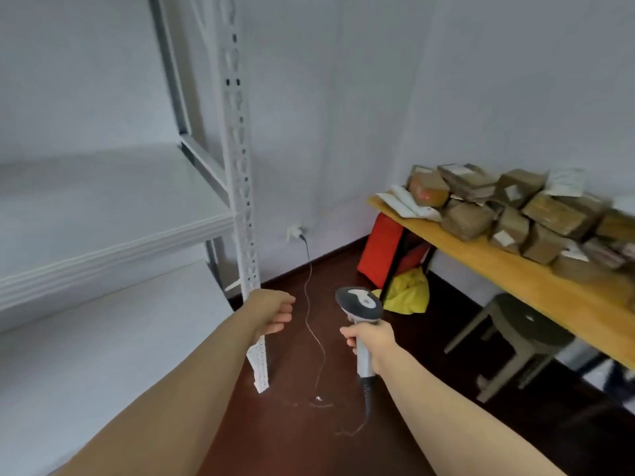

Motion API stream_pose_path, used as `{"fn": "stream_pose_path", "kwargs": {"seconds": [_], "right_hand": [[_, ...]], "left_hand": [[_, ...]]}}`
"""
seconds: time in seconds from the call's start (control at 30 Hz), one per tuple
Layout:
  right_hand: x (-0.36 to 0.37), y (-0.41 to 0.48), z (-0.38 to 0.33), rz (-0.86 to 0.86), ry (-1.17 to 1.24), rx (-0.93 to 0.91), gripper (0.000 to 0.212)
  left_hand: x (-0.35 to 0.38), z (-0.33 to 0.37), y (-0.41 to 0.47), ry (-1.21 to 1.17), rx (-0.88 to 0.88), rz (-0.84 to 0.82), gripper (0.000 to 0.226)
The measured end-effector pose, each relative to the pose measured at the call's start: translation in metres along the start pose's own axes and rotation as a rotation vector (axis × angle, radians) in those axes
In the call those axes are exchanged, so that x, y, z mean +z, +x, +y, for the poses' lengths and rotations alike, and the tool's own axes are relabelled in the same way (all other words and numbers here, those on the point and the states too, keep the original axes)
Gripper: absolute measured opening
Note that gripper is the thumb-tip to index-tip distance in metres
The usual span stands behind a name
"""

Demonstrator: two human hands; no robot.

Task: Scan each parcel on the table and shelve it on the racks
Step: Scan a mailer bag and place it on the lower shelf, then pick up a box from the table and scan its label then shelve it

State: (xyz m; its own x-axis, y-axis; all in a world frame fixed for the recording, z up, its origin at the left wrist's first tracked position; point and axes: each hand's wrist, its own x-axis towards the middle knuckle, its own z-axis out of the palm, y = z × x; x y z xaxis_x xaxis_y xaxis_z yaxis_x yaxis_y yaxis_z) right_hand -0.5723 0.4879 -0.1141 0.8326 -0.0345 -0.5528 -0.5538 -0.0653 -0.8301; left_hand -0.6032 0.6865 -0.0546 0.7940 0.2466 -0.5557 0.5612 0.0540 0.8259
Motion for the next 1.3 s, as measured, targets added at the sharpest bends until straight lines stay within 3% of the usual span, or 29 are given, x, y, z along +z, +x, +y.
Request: {"fn": "stream_pose_path", "kwargs": {"seconds": [0.23,0.43,0.8,1.07,1.3], "right_hand": [[-0.167,0.057,-0.037,0.152,0.327,0.042,0.017],[-0.249,0.103,-0.066,0.22,0.429,0.052,0.016],[-0.326,0.233,-0.17,0.244,0.451,-0.038,0.01],[-0.373,0.318,-0.247,0.397,0.43,-0.035,0.001],[-0.402,0.392,-0.284,0.449,0.467,-0.007,0.015]], "left_hand": [[0.171,0.044,0.037,0.074,0.021,-0.138,0.003],[0.266,0.087,0.075,0.156,0.057,-0.195,0.001],[0.402,0.187,0.215,0.212,0.09,-0.313,0.004],[0.487,0.267,0.309,0.235,0.056,-0.403,0.006],[0.53,0.3,0.365,0.229,0.047,-0.433,0.014]]}}
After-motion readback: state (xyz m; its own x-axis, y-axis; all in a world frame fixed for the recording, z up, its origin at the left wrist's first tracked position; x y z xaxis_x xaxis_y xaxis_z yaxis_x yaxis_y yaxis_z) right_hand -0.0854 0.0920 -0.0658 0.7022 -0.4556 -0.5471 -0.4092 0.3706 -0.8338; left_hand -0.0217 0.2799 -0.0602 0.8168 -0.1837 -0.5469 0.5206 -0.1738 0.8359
